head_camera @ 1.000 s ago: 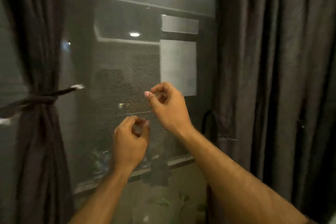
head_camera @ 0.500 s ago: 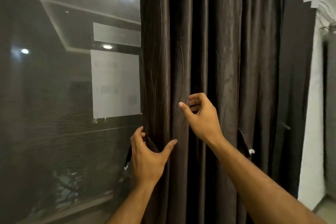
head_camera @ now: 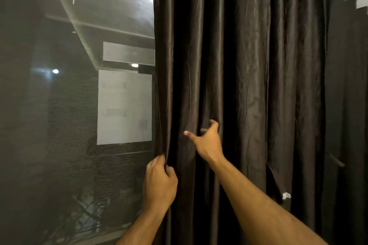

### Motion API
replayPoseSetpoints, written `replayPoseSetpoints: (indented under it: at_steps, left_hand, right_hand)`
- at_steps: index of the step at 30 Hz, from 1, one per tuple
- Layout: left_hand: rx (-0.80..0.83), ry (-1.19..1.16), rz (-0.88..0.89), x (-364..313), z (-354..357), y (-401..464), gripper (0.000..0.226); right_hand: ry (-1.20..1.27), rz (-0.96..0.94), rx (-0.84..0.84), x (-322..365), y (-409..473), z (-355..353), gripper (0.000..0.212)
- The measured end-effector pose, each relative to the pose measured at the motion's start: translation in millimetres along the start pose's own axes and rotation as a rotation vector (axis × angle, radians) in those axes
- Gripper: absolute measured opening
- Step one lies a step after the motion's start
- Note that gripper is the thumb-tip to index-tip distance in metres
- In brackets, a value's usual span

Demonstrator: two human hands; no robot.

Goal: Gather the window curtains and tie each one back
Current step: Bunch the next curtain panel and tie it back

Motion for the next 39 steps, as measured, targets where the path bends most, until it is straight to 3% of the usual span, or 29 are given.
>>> replayPoseSetpoints:
  at_steps: [2, 6, 8, 10, 15, 16, 18, 19, 21, 23, 25, 27, 32, 36, 39]
  left_hand:
    - [0.049, -0.037, -0.029, 11, 12, 2, 0.037]
    - [0.167, -0.135, -0.085, 15, 28, 6, 0.059]
    - [0.214, -0.206, -0.094, 4, 30, 8, 0.087]
    - [0.184, -0.244, -0.080, -9, 26, 13, 0.094]
    - [-0.008, 0.006, -0.189, -21, 1, 31, 0.021]
    - [-0.010, 0.009, -0.178, -24, -2, 33, 0.015]
    - [0.004, -0.030, -0.162, -27, -5, 34, 0.015]
    - [0.015, -0.063, -0.162, -27, -5, 35, 0.017]
    - [0.040, -0.151, -0.143, -28, -7, 34, 0.026]
    - [0.084, -0.259, -0.097, -27, -7, 31, 0.053]
    - [0.119, -0.328, -0.076, -23, -8, 29, 0.083]
    - [0.151, -0.351, -0.048, -22, -9, 28, 0.091]
    - [0.153, -0.338, 0.093, -41, -24, 42, 0.085]
    - [0.178, -0.330, 0.176, -57, -31, 67, 0.092]
    - [0.185, -0.326, 0.183, -55, -40, 74, 0.095]
  right_hand:
    - [-0.010, 0.012, 0.058, -5, 4, 13, 0.092]
    - [0.042, -0.112, 0.145, 14, -4, 29, 0.042]
    - [0.079, -0.204, 0.218, 28, -17, 42, 0.036]
    - [0.098, -0.265, 0.282, 40, -26, 53, 0.035]
    - [0.155, -0.340, 0.411, 61, -32, 46, 0.029]
    - [0.193, -0.360, 0.389, 64, -33, 38, 0.024]
    - [0.238, -0.424, 0.152, 66, -29, 4, 0.014]
    - [0.212, -0.453, -0.047, 64, -25, -18, 0.020]
    - [0.154, -0.399, -0.373, 49, -15, -58, 0.058]
    - [0.229, -0.166, -0.324, 24, 7, -65, 0.103]
    - [0.304, -0.005, -0.119, 9, 19, -47, 0.126]
    - [0.295, -0.026, 0.002, 10, 24, -31, 0.124]
    - [0.176, -0.247, 0.196, 45, 15, 14, 0.103]
    - [0.156, -0.460, 0.191, 82, 2, 34, 0.085]
    - [0.156, -0.511, 0.195, 102, -7, 52, 0.074]
Point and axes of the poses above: each hand's wrist, its own y-axis towards the middle knuckle, its own z-axis out of the palm, x = y × z, the point moved 9 cm from there along y, towards the middle knuckle, and after that the axes turned 2 degrees about -x, right-handed, at the moved point
